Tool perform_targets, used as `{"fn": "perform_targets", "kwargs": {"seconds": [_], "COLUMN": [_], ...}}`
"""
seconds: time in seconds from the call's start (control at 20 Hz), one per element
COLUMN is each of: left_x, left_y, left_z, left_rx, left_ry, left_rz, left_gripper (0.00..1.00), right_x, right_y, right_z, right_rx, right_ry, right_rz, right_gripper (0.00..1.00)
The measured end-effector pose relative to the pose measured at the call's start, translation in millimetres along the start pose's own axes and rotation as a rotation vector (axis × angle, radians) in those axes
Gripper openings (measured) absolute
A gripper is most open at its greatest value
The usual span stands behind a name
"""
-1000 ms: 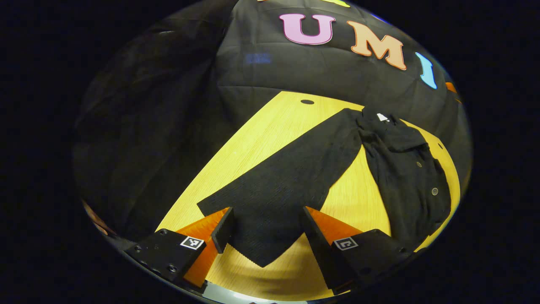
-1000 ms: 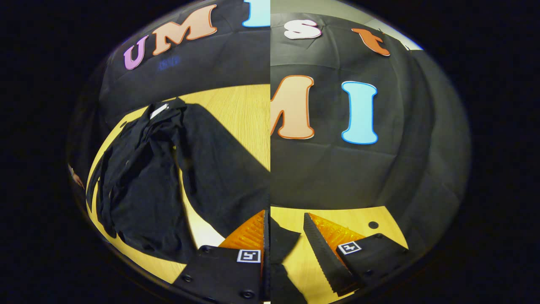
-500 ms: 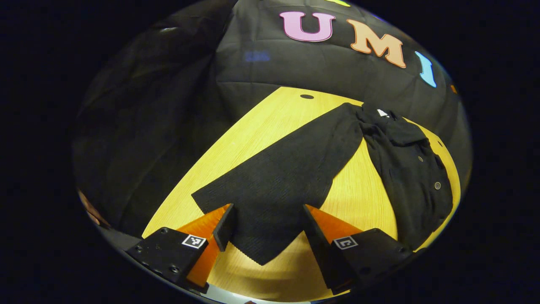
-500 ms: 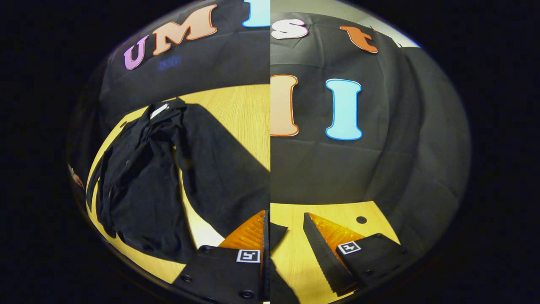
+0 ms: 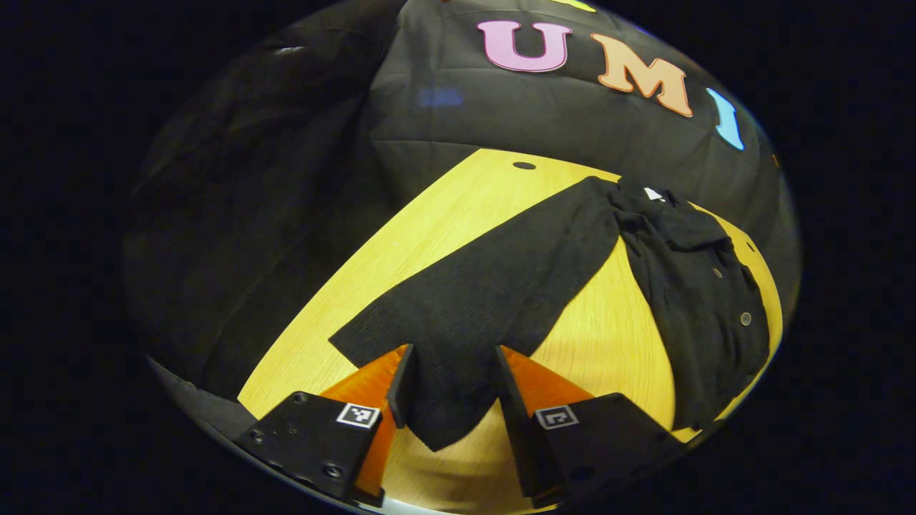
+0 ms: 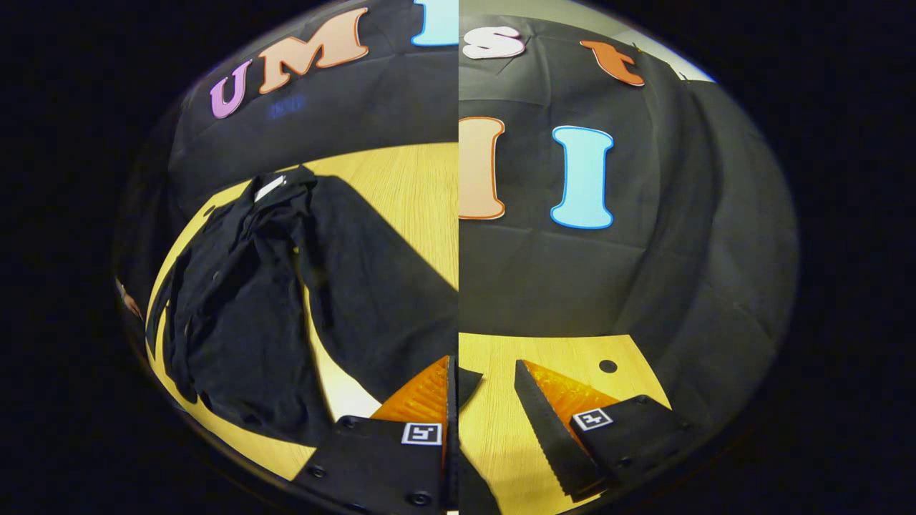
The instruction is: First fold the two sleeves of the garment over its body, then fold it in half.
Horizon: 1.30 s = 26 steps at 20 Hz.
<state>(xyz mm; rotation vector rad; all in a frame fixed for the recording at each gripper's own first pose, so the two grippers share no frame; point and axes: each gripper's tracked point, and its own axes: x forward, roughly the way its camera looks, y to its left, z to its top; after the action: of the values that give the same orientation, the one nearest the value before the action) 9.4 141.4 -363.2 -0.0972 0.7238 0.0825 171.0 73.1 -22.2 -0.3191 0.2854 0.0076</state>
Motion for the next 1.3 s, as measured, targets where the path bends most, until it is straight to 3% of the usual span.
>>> {"fn": "perform_targets", "kwargs": {"seconds": [0.2,0.25,0.55,0.75,1.0,1.3], "left_x": [2,0,0,1,-1,-7], "left_y": [-8,-10,-17,-19,-23,-49], "left_z": [1,1,2,2,1,12], "left_rx": [0.004,0.003,0.006,0.017,0.073,-0.034], "left_ry": [-0.003,-0.005,-0.009,0.001,0.051,0.075], "left_rz": [-0.010,-0.011,-0.031,-0.025,-0.018,-0.078], "left_gripper": [0.48,0.38,0.09,0.01,0.00,0.00], "right_x": [-1,-1,-1,-5,-8,-12], "right_y": [0,3,11,12,6,-14], "right_z": [-21,-25,-48,-53,-71,-86], "right_rx": [-0.031,-0.027,-0.041,-0.043,0.029,0.126], "right_ry": [0.039,0.051,0.086,0.088,0.100,0.103], "right_rz": [-0.002,0.011,0.041,0.053,0.056,0.038], "right_gripper": [0.52,0.51,0.52,0.52,0.52,0.52]}}
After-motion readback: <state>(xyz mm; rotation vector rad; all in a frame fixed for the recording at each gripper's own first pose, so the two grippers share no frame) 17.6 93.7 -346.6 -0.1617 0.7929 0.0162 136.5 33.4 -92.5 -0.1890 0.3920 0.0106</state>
